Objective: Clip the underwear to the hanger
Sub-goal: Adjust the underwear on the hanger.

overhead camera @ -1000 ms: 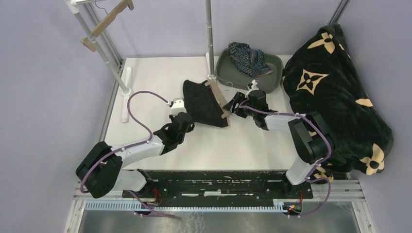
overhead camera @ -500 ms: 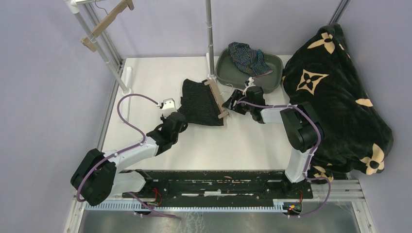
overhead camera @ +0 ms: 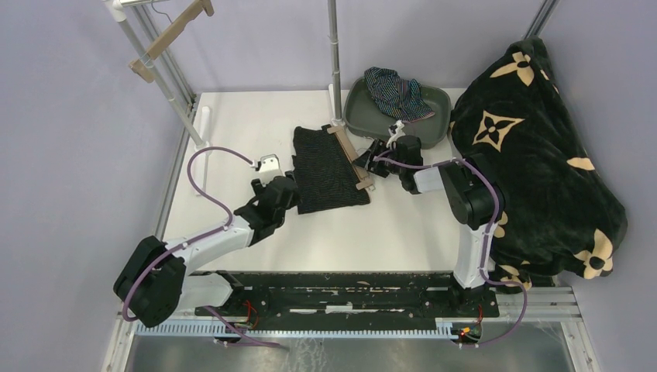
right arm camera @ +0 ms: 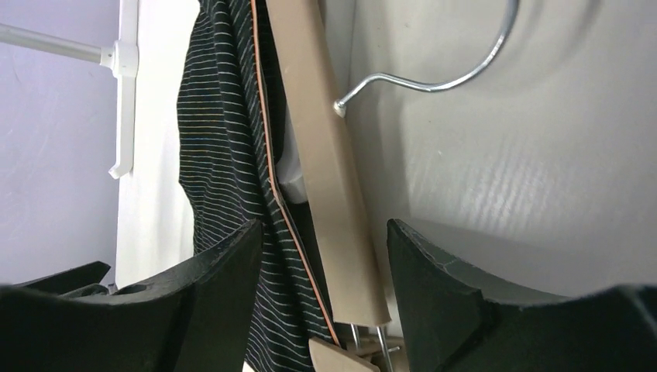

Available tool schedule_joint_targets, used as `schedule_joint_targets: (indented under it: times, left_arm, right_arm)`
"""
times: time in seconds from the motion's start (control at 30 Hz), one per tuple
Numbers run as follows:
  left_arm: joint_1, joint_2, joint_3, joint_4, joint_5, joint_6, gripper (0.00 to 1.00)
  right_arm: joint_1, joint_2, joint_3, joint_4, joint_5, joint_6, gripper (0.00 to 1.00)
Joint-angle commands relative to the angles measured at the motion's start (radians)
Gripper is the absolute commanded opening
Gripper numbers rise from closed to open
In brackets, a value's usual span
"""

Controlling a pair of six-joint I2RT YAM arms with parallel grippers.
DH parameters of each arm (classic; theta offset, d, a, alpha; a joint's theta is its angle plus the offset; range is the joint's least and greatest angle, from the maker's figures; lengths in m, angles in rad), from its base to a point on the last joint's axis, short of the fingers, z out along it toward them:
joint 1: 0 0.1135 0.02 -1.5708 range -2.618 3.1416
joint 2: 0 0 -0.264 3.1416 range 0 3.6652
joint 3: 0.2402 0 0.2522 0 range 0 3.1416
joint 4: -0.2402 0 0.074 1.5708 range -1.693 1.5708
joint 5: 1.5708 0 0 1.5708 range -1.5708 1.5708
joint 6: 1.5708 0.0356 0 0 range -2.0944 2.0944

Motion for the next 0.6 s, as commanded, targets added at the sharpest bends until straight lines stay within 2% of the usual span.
schedule_joint_targets:
  times: [0.0, 0.3, 0.57]
  left_arm:
    - [0.005, 0.012, 0.059, 0.028, -0.029, -0.018, 0.74]
    - [0.006, 0.051, 0.093, 0.045, -0.022, -0.007, 0.74]
    - [0.007, 0.090, 0.112, 0.058, -0.017, -0.007, 0.74]
  right_arm:
    - [0.000, 0.038, 0.061, 0.118, -0.072, 0.019, 0.68]
    - [-0.012, 0.135, 0.101, 0.212, -0.142, 0.053, 0.63]
    - [-0.019, 0.195, 0.106, 0.323, -0.201, 0.096, 0.40]
